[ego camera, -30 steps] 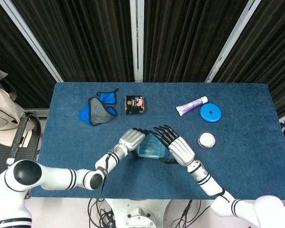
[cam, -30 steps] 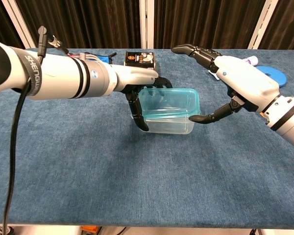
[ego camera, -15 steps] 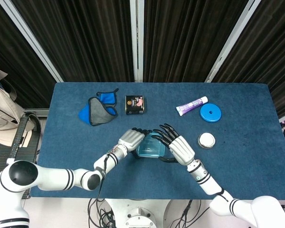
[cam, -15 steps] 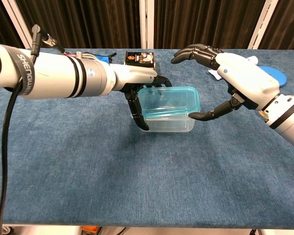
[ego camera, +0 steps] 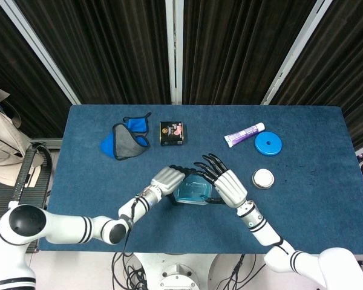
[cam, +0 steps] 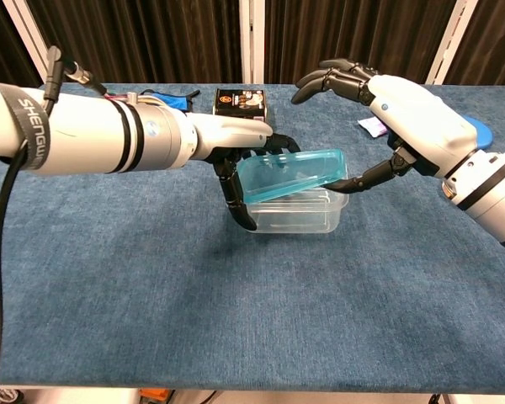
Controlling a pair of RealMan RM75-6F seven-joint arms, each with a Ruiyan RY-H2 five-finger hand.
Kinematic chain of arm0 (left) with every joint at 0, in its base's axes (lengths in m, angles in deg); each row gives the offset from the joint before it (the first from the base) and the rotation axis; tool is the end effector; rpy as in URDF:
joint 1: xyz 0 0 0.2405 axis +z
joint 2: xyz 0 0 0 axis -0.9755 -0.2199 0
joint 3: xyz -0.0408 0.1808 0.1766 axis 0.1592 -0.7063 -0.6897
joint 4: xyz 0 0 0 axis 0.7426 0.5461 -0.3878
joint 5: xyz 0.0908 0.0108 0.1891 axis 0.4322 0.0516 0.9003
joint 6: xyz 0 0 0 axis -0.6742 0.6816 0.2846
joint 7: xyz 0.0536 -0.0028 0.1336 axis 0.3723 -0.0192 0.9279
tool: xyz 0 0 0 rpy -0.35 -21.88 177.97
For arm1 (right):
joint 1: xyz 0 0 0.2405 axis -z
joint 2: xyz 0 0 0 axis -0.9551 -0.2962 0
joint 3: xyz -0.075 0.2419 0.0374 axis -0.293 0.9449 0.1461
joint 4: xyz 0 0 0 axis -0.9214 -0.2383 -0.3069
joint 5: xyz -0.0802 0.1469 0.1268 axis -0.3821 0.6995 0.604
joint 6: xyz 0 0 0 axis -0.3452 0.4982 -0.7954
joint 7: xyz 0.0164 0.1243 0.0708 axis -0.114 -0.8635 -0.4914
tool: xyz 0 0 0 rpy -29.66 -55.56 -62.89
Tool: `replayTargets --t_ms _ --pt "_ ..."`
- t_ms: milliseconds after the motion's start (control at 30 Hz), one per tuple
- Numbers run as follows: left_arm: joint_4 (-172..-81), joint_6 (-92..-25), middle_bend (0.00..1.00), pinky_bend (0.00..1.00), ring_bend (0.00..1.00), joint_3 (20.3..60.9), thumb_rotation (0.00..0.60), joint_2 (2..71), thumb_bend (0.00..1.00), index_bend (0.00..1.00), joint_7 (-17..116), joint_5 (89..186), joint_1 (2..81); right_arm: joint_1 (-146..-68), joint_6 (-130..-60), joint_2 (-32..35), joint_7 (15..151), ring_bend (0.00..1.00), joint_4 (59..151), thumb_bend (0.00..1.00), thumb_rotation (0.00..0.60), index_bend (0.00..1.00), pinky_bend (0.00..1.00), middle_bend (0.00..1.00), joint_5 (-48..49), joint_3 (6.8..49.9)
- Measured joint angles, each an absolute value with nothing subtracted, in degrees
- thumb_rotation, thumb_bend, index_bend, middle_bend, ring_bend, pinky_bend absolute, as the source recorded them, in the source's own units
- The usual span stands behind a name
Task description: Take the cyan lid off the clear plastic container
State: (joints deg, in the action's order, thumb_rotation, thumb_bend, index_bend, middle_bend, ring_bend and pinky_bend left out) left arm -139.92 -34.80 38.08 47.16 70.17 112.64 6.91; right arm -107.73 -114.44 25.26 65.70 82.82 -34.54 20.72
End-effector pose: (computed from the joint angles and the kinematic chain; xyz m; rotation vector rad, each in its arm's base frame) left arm -0.0308 0.3432 -0.0874 -2.2459 -1.1412 -0.7612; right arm -0.1668 -0.2999 -0.0461 1.8115 -0.8131 1.5878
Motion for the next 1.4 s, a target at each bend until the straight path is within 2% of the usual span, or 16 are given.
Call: replayTargets --t_ms 167,333,633,933,1400 --pt "-140.21 -34.76 0.06 0.11 0.03 38.4 0.6 46.91 0.1 0.0 69.29 113.22 7.37 -107.75 -113.68 24.79 66.72 0.0 83.4 0.57 0.6 0.42 0.0 0.2 -34.53 20.27" --pt "-140.59 -34.89 0.0 0.06 0.0 38.69 0.6 46.58 0.09 0.0 68.44 114.09 7.97 -107.35 -112.99 24.41 67.43 0.0 83.97 0.59 0.6 0.48 0.0 0.21 -34.23 19.74" --pt "-141.17 -35.95 0.0 0.03 0.0 38.75 0.6 46.42 0.09 0.0 68.42 115.63 8.65 -107.58 -112.4 24.21 68.15 0.0 84.36 0.62 0.6 0.52 0.0 0.22 -34.19 19.74" --pt "-142.3 -37.81 0.0 0.0 0.0 38.58 0.6 45.41 0.09 0.0 69.22 115.33 9.42 -107.43 -112.18 23.97 68.94 0.0 84.49 0.62 0.6 0.67 0.0 0.24 -34.21 19.44" --pt "-145.87 -44.07 0.0 0.0 0.0 37.42 0.6 43.05 0.09 0.0 71.57 117.95 12.85 -107.43 -114.98 23.02 70.13 0.0 85.68 0.63 0.6 0.73 0.0 0.25 -34.89 20.51"
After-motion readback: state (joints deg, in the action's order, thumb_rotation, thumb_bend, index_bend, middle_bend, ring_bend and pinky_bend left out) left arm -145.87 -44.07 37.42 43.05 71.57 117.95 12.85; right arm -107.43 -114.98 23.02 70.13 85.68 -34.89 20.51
